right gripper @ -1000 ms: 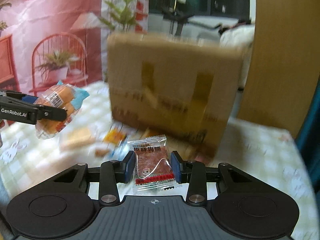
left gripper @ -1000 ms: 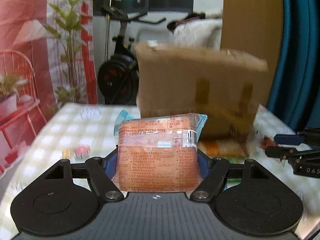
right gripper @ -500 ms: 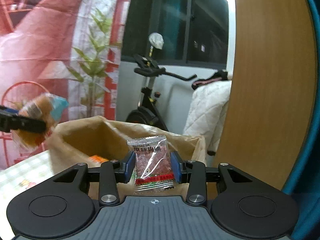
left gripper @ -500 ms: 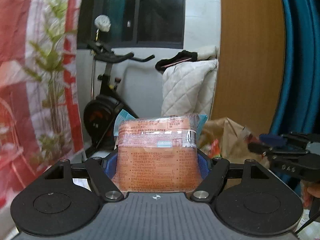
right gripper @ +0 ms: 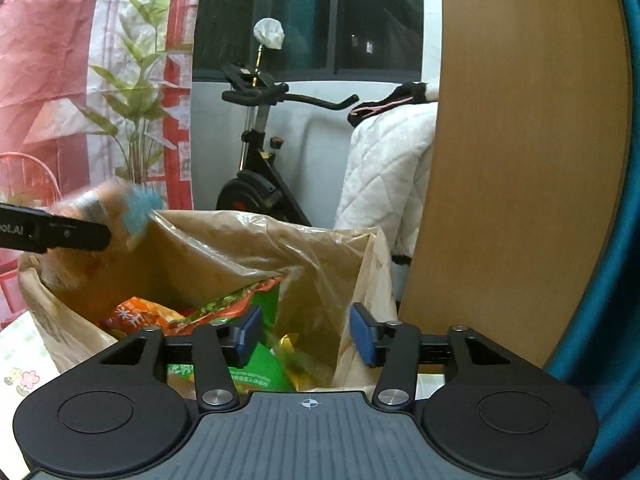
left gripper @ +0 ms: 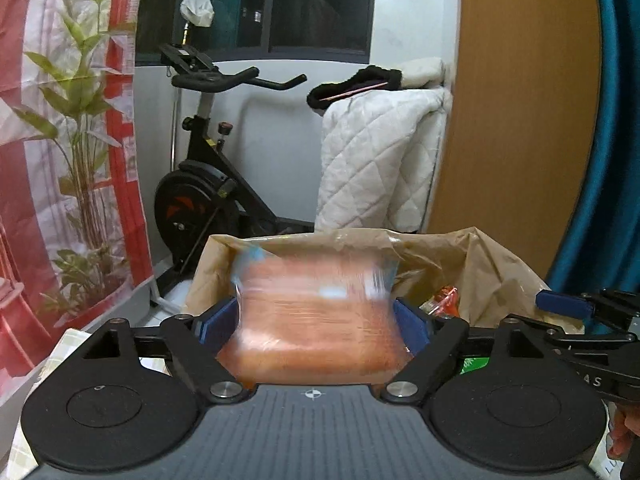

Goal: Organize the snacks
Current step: 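Carry both packets over the box and open both grippers to drop them inside, then move both grippers back to the snack pile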

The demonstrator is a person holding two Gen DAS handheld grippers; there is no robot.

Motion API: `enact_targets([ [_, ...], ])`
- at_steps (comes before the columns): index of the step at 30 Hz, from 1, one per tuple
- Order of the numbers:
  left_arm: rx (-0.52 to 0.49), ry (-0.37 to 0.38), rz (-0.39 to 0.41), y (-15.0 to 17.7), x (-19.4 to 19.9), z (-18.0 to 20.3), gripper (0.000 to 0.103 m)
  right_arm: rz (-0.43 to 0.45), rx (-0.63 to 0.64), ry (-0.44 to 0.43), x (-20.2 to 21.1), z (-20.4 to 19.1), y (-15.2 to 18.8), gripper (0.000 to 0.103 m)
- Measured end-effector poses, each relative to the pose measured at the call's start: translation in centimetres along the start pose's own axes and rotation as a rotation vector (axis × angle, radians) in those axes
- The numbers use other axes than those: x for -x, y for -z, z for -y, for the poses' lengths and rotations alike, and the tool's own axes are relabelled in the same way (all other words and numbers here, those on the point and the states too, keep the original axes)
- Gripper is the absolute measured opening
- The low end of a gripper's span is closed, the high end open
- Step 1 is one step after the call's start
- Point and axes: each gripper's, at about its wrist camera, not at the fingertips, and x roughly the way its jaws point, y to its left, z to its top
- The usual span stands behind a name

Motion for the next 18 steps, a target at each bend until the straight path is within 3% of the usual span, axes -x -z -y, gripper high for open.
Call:
enact_targets([
  [5, -0.04, -0.048, 0.015, 0.1, 1.8, -0.3, 0.089, 0.013, -0.011, -0.013, 1.6, -0.6, 0.3, 0.061],
  [18, -0.013, -0.012, 0.031, 3.0, 8.1, -0.7, 0.089, 0.044, -0.042, -0.092, 7.2, -2.2, 2.0, 0.065],
])
